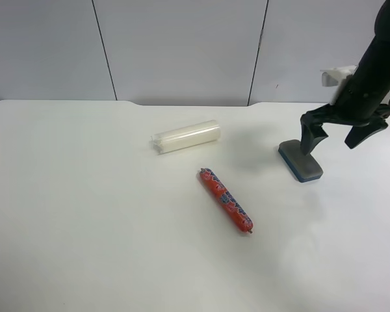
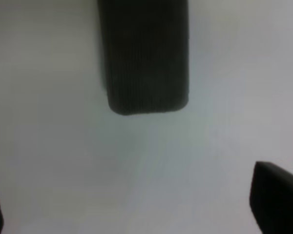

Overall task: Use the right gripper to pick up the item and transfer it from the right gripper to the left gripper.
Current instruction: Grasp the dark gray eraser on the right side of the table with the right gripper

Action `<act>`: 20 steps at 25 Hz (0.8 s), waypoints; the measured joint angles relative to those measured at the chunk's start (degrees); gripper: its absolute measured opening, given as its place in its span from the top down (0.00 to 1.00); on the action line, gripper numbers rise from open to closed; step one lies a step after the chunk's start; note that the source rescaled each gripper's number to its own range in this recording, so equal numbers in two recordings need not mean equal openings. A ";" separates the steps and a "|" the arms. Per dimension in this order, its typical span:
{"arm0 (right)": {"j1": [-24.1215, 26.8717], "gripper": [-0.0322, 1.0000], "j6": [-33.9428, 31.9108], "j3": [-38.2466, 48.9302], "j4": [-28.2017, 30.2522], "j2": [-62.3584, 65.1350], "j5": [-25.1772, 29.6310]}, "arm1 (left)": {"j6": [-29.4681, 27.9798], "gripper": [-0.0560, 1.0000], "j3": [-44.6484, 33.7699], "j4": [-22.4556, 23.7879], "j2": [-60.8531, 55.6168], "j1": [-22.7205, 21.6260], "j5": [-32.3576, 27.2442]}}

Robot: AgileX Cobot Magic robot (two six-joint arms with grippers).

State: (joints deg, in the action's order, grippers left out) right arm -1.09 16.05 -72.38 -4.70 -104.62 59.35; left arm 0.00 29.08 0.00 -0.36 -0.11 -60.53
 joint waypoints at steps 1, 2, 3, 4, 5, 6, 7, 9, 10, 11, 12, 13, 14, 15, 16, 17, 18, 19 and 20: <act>0.00 0.00 0.08 0.00 0.00 -1.08 -0.69 | 0.00 0.00 0.00 0.00 0.00 0.00 0.00; 0.00 0.00 0.21 0.00 0.00 -2.03 -1.52 | 0.00 0.00 0.00 0.00 0.00 0.00 0.00; 0.00 0.00 0.29 0.00 0.00 -2.89 -2.33 | 0.00 0.00 0.00 0.00 0.00 0.00 0.00; 0.00 0.00 0.35 -0.02 0.00 -3.51 -3.26 | 0.00 0.00 0.00 0.00 0.00 0.00 0.00; 0.00 0.00 0.49 -0.02 0.05 -4.20 -4.30 | 0.00 0.00 0.00 0.00 0.00 0.00 0.00; 0.00 0.00 0.62 -0.02 0.06 -4.83 -5.35 | 0.00 0.00 0.00 0.00 0.00 0.00 0.00; 0.00 0.00 1.02 -0.02 0.28 -5.35 -6.10 | 0.00 0.00 0.00 0.00 0.00 0.00 0.00; 0.00 0.00 1.41 -0.02 0.95 -6.24 -8.01 | 0.00 0.00 0.00 0.00 0.00 0.00 0.00; 0.00 0.00 1.41 -0.02 1.10 -6.62 -8.68 | 0.00 0.00 0.00 0.00 0.00 0.00 0.00; 0.00 0.00 1.41 -0.02 1.22 -7.00 -9.39 | 0.00 0.00 0.00 0.00 0.00 0.00 0.00; 0.00 0.00 1.41 -0.02 1.33 -7.26 -9.84 | 0.00 0.00 0.00 0.00 0.00 0.00 0.00; 0.00 0.00 1.48 -0.02 1.33 -7.73 -10.28 | 0.00 0.00 0.00 0.00 0.00 0.00 0.00; 0.00 0.00 1.48 -0.02 1.33 -8.10 -10.41 | 0.00 0.00 0.00 0.00 0.00 0.00 0.00; 0.00 0.00 1.53 -0.02 1.39 -8.48 -10.52 | 0.00 0.00 0.00 0.00 0.00 0.00 0.00; 0.00 0.00 1.53 -0.02 1.39 -9.00 -10.76 | 0.00 0.00 0.00 0.00 0.00 0.00 0.00; 0.00 0.00 1.53 -0.02 1.44 -9.35 -11.05 | 0.00 0.00 0.00 0.00 0.00 0.00 0.00; 0.00 0.00 1.53 -0.02 1.44 -9.35 -11.05 | 0.00 0.00 0.00 0.00 0.00 0.00 0.00; 0.00 0.00 1.53 -0.02 1.44 -9.67 -11.45 | 0.00 0.00 0.00 0.00 0.00 0.00 0.00; 0.00 0.00 1.54 -0.02 1.50 -9.94 -11.89 | 0.00 0.00 0.00 0.00 0.00 0.00 0.00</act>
State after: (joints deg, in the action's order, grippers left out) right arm -1.09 17.59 -72.39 -3.20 -114.56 47.46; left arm 0.00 29.08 0.00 -0.36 -0.11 -60.53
